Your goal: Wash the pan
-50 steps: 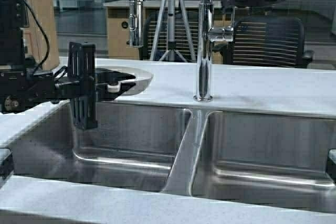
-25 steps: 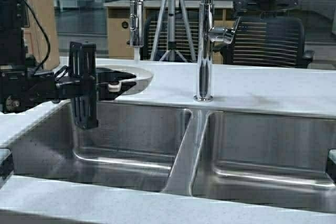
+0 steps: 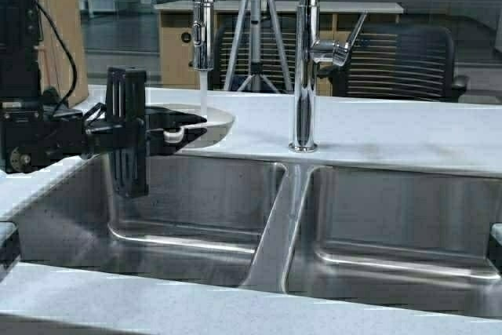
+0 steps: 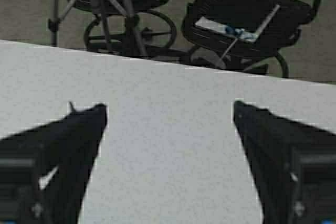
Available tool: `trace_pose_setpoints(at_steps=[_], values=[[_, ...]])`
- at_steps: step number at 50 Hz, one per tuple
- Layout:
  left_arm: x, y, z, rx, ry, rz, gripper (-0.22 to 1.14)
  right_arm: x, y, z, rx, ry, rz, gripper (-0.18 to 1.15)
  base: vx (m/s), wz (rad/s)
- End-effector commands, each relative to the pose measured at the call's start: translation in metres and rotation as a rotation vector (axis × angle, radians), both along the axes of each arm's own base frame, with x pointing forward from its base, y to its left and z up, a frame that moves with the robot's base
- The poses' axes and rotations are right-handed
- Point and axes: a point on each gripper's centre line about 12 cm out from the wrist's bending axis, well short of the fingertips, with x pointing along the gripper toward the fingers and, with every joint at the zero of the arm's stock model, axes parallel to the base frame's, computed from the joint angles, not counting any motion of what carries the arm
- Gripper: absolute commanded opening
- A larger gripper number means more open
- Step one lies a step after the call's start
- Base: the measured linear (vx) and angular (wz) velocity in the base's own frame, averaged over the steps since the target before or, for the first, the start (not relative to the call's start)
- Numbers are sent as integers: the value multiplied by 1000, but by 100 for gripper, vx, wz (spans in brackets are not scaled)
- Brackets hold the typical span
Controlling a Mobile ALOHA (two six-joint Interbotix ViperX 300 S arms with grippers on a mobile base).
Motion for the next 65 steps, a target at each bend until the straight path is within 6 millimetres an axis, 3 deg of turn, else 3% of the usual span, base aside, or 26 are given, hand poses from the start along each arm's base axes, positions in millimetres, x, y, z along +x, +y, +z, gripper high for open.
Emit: trace_pose_setpoints(at_steps=[1,6,12,14,21,27,36,42,52,58,65], values=[[6,-3,9,-16,-62,-4,3,-4,0,-20,5,41,-3,91,0,0],[6,-3,9,-16,-63,-8,3,9,18,-48,25,99,23,54,-1,-2],[5,-3,9,-15,-60,-9,3,26,48,-60,59,112,68,-3,-1,-1],[4,-3,9,-16,-58,-11,3,32,60,-61,66,105,87,-10,-1,-1],[3,-3,8,-12,-56,-12,3,49,104,-57,61,71,170,10,0,0],[3,-3,8,-12,-58,-13,3,51,135,-45,51,63,230,7,0,0],[6,-5,8,-46,-85,-20,3,44,137,-37,27,77,246,5,0,0],[14,-12,9,-54,-147,-63,3,34,119,-20,-3,21,230,6,0,0],[27,-21,20,66,-348,-27,3,5,62,-14,2,11,127,5,0,0],[23,-8,9,157,-216,68,3,-18,44,-19,4,19,95,5,0,0],[9,-1,-6,209,-40,68,3,-40,39,-29,5,26,89,5,0,0]])
